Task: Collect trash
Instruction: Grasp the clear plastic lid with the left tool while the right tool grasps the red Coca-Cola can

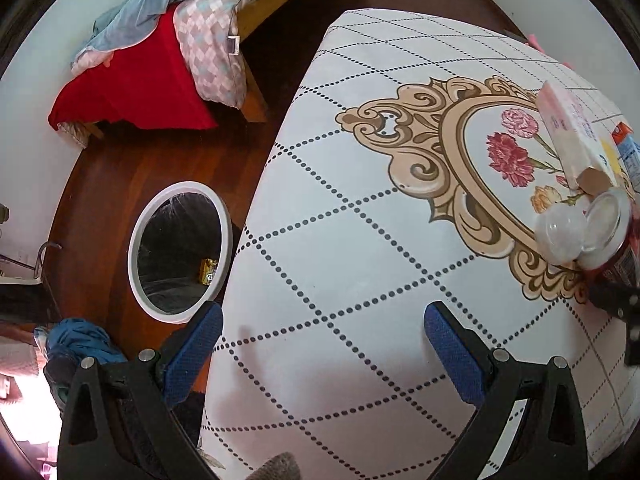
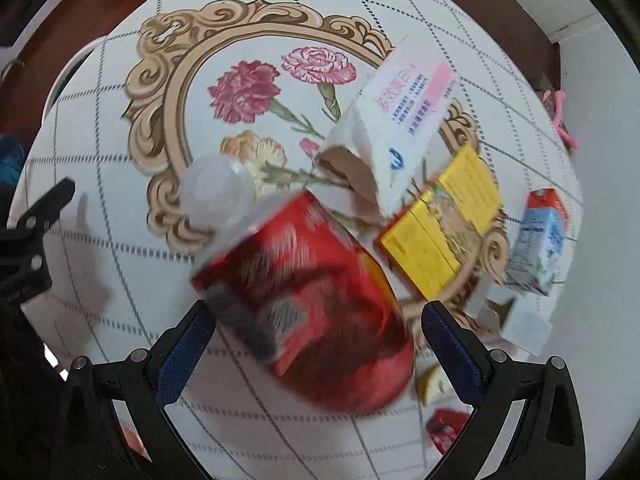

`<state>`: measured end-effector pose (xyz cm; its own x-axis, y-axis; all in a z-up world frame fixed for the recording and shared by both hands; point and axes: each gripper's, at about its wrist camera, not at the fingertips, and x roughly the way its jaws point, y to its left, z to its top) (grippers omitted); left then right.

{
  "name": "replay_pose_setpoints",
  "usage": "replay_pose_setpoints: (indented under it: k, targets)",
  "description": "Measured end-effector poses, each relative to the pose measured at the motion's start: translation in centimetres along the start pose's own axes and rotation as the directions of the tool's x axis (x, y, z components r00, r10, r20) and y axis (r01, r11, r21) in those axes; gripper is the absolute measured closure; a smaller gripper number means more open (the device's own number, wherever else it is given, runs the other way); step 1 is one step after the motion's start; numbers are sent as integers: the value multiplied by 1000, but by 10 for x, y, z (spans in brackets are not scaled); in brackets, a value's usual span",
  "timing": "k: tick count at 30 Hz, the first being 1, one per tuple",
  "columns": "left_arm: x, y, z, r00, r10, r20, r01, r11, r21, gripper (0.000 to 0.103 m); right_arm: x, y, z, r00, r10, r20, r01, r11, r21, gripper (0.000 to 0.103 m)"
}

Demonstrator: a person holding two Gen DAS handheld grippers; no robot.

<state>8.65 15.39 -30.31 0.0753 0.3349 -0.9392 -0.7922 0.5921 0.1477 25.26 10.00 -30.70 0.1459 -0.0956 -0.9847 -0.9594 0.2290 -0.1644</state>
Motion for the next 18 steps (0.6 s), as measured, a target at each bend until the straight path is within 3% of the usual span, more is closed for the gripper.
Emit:
replay_pose_setpoints:
  k: [2,5,8,11,14,18]
  targets:
    - [0,-1,1,1000,-3,6,3,1000,9,0,3,-9,-3,999,52,13,-53,996,72,8]
    - [-3,-11,6,999,-38,25,36,998,46,0,-1,-27,-14,995,84,51,-93,973,211,8]
    - [-11,-29,11,993,-100,57,93,990,104,0,-5,-57,-36,985,149,92,-174,894,413,9]
    - [-17,-55,18,980,-185,66,171,969,176,0,-6,-89,-65,975,171,145,-224,777,588,9]
    - [-18,-79,25,961,-269,57,249,941,230,1,0,-113,-86,970,181,162,-243,696,676,9]
    - [-11,-108,38,939,-344,13,325,899,293,1,15,-131,-106,965,214,149,-255,654,712,9]
